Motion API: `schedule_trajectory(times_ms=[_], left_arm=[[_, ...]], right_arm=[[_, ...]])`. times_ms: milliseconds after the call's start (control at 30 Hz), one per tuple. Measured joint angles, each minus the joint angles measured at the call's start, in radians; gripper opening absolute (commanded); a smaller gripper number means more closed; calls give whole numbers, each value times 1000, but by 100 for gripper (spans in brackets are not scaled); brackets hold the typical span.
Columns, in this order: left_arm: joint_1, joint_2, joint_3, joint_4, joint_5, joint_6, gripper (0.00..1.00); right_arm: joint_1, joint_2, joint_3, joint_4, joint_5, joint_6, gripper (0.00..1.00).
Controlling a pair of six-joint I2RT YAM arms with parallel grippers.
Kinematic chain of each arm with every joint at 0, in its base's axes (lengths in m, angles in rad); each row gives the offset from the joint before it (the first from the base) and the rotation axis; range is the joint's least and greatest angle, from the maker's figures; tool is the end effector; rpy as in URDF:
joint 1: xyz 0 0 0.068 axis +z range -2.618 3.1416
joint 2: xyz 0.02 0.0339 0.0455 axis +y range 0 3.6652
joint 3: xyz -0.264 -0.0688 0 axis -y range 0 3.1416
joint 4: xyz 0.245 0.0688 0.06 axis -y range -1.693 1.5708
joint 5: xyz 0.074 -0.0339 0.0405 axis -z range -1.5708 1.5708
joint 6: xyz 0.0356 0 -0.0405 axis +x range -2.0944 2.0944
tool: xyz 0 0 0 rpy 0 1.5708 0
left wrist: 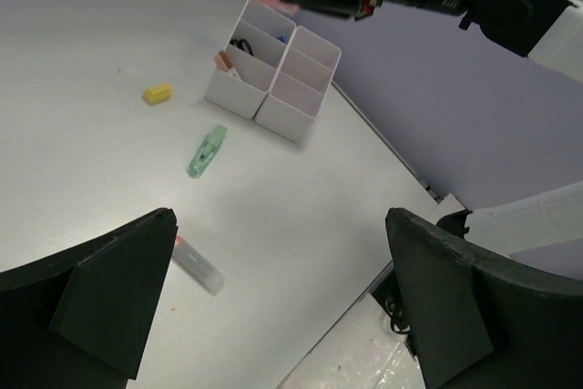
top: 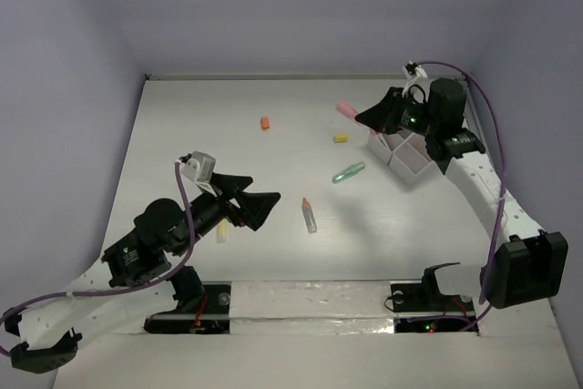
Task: Sort the stationery into containers
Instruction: Place the pen in the storage box.
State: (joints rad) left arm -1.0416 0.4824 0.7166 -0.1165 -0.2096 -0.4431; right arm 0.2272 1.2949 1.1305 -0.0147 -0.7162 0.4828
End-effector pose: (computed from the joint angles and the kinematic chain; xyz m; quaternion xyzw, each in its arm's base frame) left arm 0.0663 -0.0986 0.3640 0.1200 0.6543 -0.4513 0.5948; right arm 0.2859 0.0901 0.3686 -0.1312 0.7416 0.4609 0.4694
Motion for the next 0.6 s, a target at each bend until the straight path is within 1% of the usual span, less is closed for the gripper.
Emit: schedule_trajectory(times_ms=[67, 133, 167, 367, 500, 600], left_arm=[[0, -10, 34, -27, -5, 29, 99], [0, -27, 56, -43, -9, 58, 99], [0, -35, 61, -48, -11, 71, 99], [0, -99, 49, -83, 7, 119, 99], [0, -179, 34, -92, 33, 132, 99], [0, -221, 34, -89, 49, 136, 99]], right_arm=[[-43, -5, 8, -120, 82, -48, 0], [-58, -8, 36, -284, 212, -113, 0], [-58, -10, 42, -308, 231, -122, 0], [-63, 4, 203, -698, 511, -257, 0], [-63, 48, 313, -882, 664, -308, 0], [-63, 117, 377, -983, 721, -336, 0]])
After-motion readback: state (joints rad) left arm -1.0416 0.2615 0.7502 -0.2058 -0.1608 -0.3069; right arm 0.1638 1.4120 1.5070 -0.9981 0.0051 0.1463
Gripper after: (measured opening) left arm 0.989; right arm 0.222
